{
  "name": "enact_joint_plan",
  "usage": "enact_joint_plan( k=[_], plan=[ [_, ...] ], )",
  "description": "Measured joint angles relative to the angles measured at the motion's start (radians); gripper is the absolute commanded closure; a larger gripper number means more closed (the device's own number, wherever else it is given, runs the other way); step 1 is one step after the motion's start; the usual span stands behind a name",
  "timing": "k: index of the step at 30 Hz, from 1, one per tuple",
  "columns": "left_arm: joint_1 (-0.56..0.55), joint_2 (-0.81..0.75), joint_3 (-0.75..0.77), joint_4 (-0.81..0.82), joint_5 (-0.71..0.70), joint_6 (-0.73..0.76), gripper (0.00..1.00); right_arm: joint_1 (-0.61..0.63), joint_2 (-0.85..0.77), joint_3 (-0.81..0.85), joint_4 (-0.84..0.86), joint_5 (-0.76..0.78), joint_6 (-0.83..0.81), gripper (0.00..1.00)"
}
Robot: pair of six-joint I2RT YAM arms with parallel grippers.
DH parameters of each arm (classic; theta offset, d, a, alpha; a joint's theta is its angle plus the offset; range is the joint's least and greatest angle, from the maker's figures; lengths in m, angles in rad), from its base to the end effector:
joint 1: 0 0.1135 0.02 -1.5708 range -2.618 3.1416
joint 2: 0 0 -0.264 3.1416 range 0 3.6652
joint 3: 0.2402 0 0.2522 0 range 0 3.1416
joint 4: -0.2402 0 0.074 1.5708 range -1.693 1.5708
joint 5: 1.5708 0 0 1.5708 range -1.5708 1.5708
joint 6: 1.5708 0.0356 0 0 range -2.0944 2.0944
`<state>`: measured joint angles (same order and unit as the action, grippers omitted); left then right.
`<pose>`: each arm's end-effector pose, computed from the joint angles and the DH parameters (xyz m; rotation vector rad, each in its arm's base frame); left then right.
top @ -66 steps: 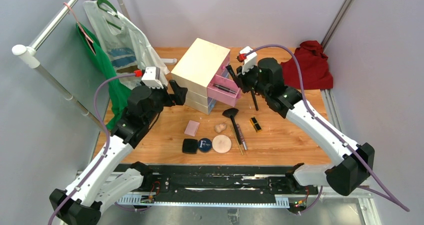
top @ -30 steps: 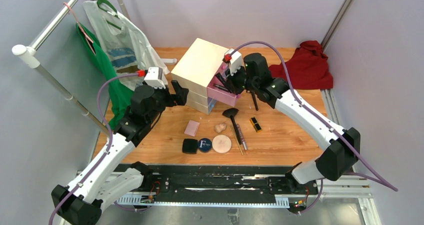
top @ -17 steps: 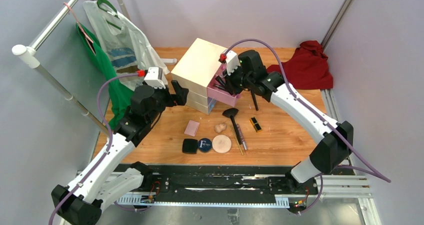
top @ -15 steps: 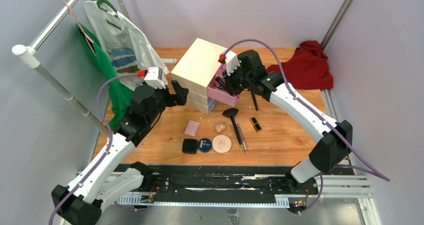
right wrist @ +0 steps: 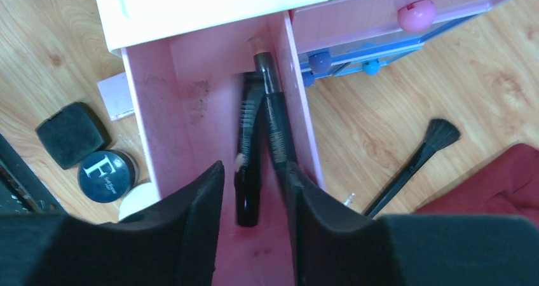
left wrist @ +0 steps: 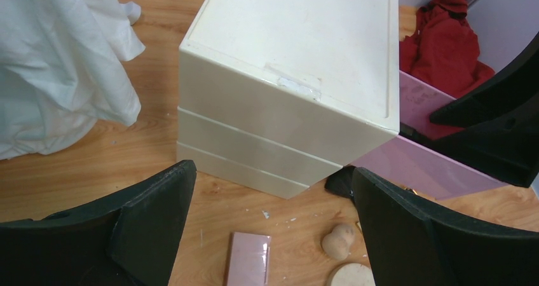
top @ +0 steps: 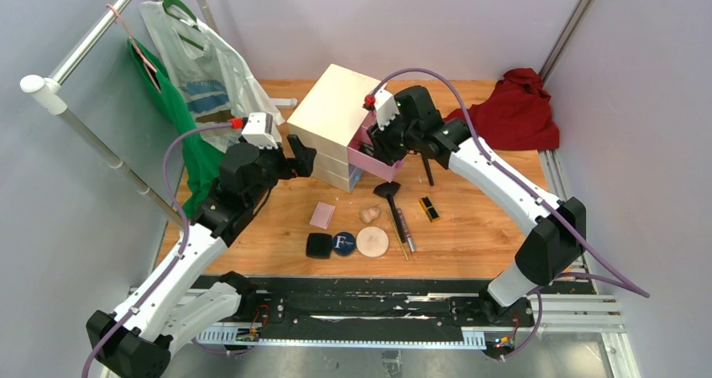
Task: Organize the makeup
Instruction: Place the makeup in the drawer, then pick up the makeup from the center of the board.
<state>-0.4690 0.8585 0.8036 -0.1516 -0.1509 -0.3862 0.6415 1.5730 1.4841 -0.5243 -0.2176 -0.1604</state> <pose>0.1828 -0.0866 0.3374 -0.0358 1.8001 -0.4817 0.2829 0.2209 0.3529 -0.9777 1.9855 0.5077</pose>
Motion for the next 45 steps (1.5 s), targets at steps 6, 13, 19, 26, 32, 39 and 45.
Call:
enact_joint_plan(
  k=[6,13,19,26,32,39,45],
  plan=[
    [0.000,0.000,0.000,0.000,0.000,0.000,0.02,0.002,-0.010,0.010,0.005,0.000,-0.014,0.44],
    [0.000,0.000,0.000,0.000,0.000,0.000,0.02,0.019,-0.101,-0.006,0.060,0.029,-0.023,0.45],
    [0.000,0.000,0.000,0.000,0.000,-0.003,0.02,0.021,-0.270,-0.092,0.127,0.092,-0.025,0.46],
    [0.000,0.005,0.000,0.012,0.002,-0.008,0.02,0.039,-0.479,-0.282,0.125,0.181,0.034,0.48],
    [0.000,0.005,0.000,0.015,0.006,-0.008,0.02,0.100,-0.624,-0.482,0.067,0.236,0.121,0.48],
    [0.000,0.001,0.000,0.014,0.009,-0.008,0.02,0.112,-0.639,-0.694,0.091,0.237,0.219,0.48],
    [0.000,-0.010,-0.001,0.014,0.008,-0.008,0.02,0.113,-0.551,-0.822,0.180,0.239,0.275,0.50]
  ],
)
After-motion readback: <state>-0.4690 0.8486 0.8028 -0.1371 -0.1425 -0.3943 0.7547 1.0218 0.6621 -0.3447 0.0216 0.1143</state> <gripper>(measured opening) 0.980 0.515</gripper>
